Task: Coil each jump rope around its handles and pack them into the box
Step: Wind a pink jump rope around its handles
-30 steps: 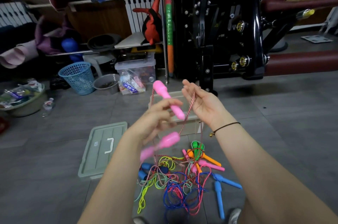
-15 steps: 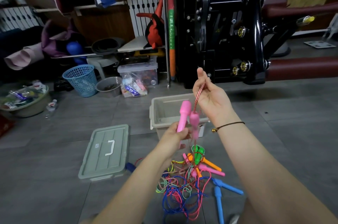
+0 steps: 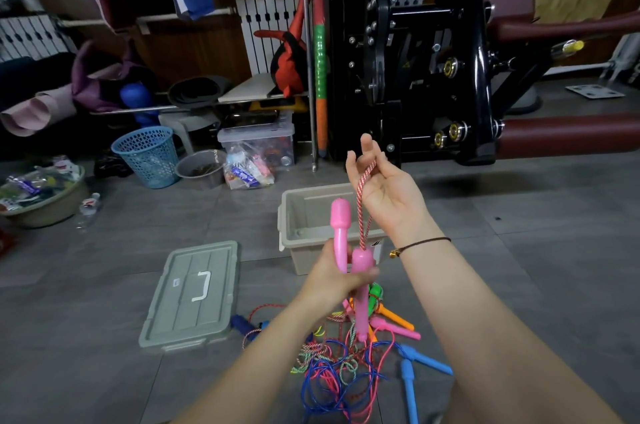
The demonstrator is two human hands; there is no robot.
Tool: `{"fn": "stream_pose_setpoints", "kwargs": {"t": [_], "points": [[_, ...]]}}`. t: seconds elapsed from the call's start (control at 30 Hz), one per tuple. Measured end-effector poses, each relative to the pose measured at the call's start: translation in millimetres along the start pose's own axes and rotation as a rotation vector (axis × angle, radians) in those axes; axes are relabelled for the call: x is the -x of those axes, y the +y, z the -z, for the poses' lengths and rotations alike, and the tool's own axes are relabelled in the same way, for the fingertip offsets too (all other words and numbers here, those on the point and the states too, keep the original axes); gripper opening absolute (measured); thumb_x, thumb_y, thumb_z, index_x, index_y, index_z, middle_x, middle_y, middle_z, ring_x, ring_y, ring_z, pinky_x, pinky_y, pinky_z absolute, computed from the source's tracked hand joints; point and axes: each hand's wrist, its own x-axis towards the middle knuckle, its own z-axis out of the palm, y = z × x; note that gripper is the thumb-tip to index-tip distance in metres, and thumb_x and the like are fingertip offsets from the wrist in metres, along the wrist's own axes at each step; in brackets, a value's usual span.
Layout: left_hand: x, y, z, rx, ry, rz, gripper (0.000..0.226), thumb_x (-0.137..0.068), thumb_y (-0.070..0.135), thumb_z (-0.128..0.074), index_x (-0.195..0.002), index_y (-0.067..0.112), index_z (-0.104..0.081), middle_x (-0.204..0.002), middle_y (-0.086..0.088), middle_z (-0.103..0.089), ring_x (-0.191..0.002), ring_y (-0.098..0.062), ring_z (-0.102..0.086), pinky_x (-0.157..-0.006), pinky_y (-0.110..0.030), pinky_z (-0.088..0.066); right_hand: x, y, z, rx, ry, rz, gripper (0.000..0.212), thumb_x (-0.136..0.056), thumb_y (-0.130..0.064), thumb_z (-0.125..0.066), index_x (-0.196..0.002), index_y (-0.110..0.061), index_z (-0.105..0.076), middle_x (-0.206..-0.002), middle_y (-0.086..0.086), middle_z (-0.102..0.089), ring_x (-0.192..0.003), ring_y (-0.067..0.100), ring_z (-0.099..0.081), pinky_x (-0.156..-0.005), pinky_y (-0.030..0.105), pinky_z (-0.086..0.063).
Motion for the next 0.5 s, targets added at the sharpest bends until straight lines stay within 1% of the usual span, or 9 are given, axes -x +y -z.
{"fn": "stream_pose_setpoints", "kwargs": {"t": [0.07,0.13,0.2,0.23,0.3,0.33,0.4,0.43,0.5], "points": [[2.2,4.5,4.2,0.123,-0.003,-0.028,0.036,-0.085,0.008,-0.068,-0.111,0.007,-0.043,-0.094,-0.011,-0.066,-0.08,-0.026,-0.069,-0.078,-0.05,-0.054,-1.4,-7.1,5.7,0.228,0.083,0.007,0.015,-0.097,-0.02,-0.045,-0.103,-0.011,-0.055,-0.101,0.009,-0.068,-0.08,0.017,-0.058,-0.082,0.045,-0.054],[0.9,10.8,12.3,0.212,0.04,-0.075,0.024,-0.09,0.015,-0.061,-0.108,0.01,-0.045,-0.095,-0.006,-0.069,-0.079,-0.024,-0.07,-0.077,-0.048,-0.054,0.1,-8.6,13.0,0.68,0.199,-0.032,0.017,-0.095,-0.035,-0.048,-0.098,-0.02,-0.056,-0.108,0.001,-0.066,-0.09,0.019,-0.057,-0.077,0.043,-0.048],[-0.9,18.4,21.1,0.255,0.127,-0.143,0.02,-0.092,0.023,-0.058,-0.103,0.011,-0.047,-0.093,-0.002,-0.071,-0.076,-0.022,-0.069,-0.076,-0.046,-0.053,6.2,-1.9,19.3,1.033,0.21,-0.175,0.027,-0.09,-0.047,-0.051,-0.097,-0.022,-0.06,-0.102,-0.002,-0.064,-0.088,0.019,-0.057,-0.073,0.039,-0.048],[-1.9,21.6,25.4,0.261,0.183,-0.175,0.022,-0.092,0.028,-0.057,-0.101,0.01,-0.047,-0.087,0.001,-0.071,-0.072,-0.02,-0.067,-0.072,-0.043,-0.053,10.5,3.7,21.1,1.139,0.153,-0.295,0.033,-0.086,-0.049,-0.055,-0.099,-0.02,-0.062,-0.096,-0.001,-0.064,-0.086,0.021,-0.059,-0.074,0.04,-0.05],[-3.9,26.1,31.9,0.241,0.291,-0.202,0.026,-0.091,0.037,-0.057,-0.097,0.012,-0.049,-0.075,0.003,-0.067,-0.066,-0.016,-0.062,-0.063,-0.04,-0.052,19.9,16.0,23.6,1.232,-0.005,-0.508,0.041,-0.082,-0.043,-0.06,-0.113,-0.016,-0.062,-0.094,0.004,-0.064,-0.086,0.027,-0.063,-0.08,0.046,-0.054],[-5.5,26.6,34.5,0.244,0.33,-0.203,0.025,-0.093,0.038,-0.054,-0.098,0.015,-0.05,-0.079,0.001,-0.067,-0.071,-0.015,-0.063,-0.066,-0.041,-0.053,23.2,20.1,24.5,1.232,-0.069,-0.539,0.044,-0.083,-0.036,-0.062,-0.121,-0.015,-0.057,-0.097,0.007,-0.064,-0.086,0.029,-0.065,-0.079,0.047,-0.055],[-7.9,27.8,37.7,0.26,0.361,-0.188,0.021,-0.097,0.042,-0.044,-0.106,0.025,-0.051,-0.099,-0.002,-0.068,-0.09,-0.014,-0.066,-0.081,-0.037,-0.055,24.7,22.4,23.8,1.262,-0.128,-0.474,0.047,-0.086,-0.017,-0.063,-0.13,-0.015,-0.048,-0.101,0.008,-0.065,-0.085,0.025,-0.067,-0.068,0.038,-0.059],[-8.2,29.7,39.4,0.259,0.373,-0.185,0.025,-0.098,0.043,-0.04,-0.114,0.027,-0.05,-0.107,-0.004,-0.067,-0.098,-0.015,-0.065,-0.087,-0.036,-0.053,24.1,22.3,23.7,1.282,-0.133,-0.426,0.048,-0.087,-0.01,-0.062,-0.132,-0.015,-0.046,-0.102,0.007,-0.066,-0.083,0.022,-0.068,-0.061,0.033,-0.059],[-8.5,33.2,42.3,0.241,0.346,-0.19,0.031,-0.099,0.043,-0.036,-0.121,0.024,-0.047,-0.116,-0.008,-0.063,-0.105,-0.015,-0.063,-0.091,-0.034,-0.052,22.3,21.4,23.3,1.29,-0.135,-0.37,0.049,-0.088,-0.004,-0.06,-0.133,-0.018,-0.046,-0.101,0.006,-0.068,-0.081,0.019,-0.069,-0.055,0.028,-0.057]]}}
